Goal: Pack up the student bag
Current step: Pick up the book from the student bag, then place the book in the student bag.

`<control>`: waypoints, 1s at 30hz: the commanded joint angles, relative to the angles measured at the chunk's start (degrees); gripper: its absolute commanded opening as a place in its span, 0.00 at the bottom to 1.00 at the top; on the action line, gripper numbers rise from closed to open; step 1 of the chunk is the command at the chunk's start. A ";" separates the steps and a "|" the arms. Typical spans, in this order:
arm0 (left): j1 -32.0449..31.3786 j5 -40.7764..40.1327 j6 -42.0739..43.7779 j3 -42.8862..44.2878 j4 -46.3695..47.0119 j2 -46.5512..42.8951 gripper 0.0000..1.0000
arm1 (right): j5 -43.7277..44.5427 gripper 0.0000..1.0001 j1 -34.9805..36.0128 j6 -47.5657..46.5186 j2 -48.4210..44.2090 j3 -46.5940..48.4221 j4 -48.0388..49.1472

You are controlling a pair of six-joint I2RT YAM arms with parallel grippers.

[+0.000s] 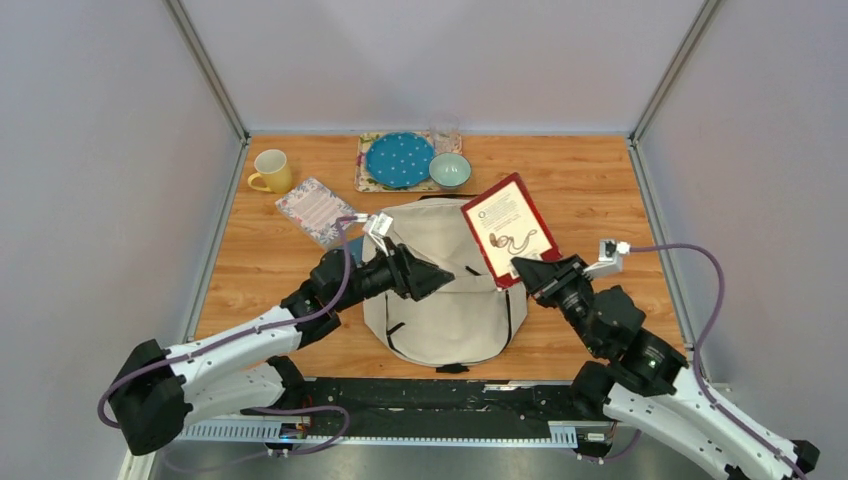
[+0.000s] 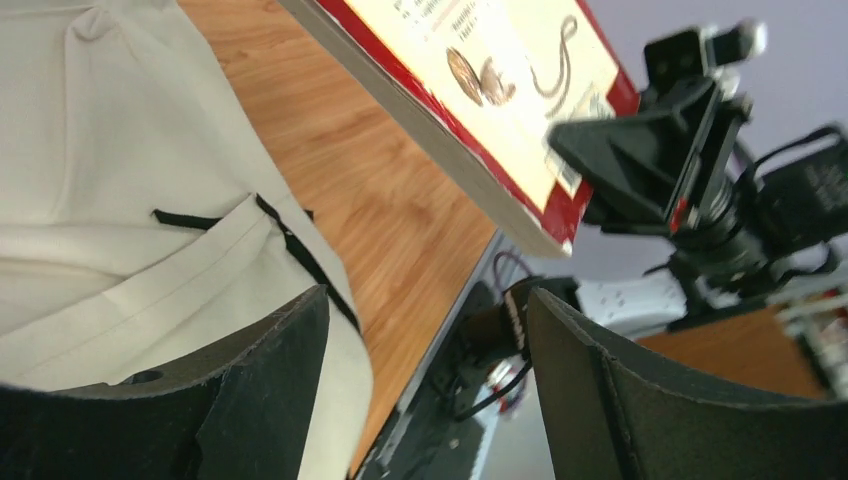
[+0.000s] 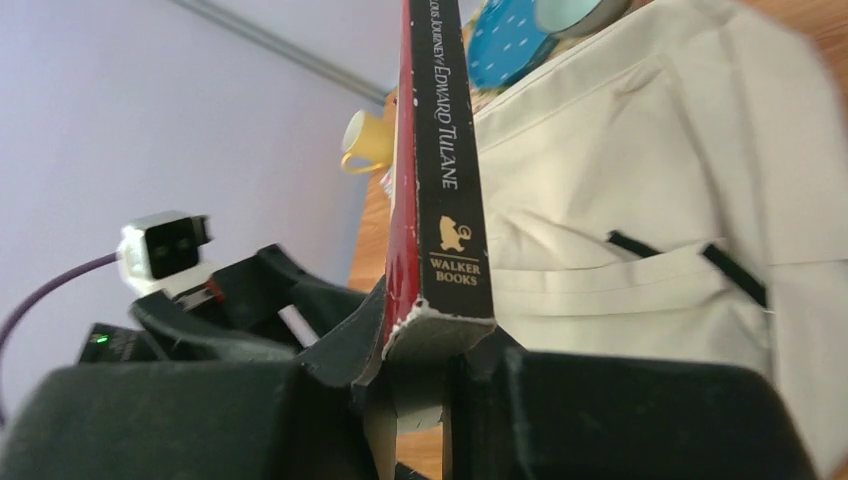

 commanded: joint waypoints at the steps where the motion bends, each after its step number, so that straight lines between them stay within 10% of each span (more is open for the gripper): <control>1: -3.27 4.52 27.12 9.75 -35.16 1.18 0.80 | 11.74 0.00 0.00 -1.51 -7.23 4.32 -14.46; 13: -24.45 -8.38 46.83 20.75 -50.05 18.14 0.81 | 12.09 0.00 0.00 5.42 -15.60 5.20 -30.29; 30: -26.48 -13.57 50.35 25.32 -48.99 28.34 0.69 | 9.19 0.00 0.00 7.98 -16.21 3.62 -31.44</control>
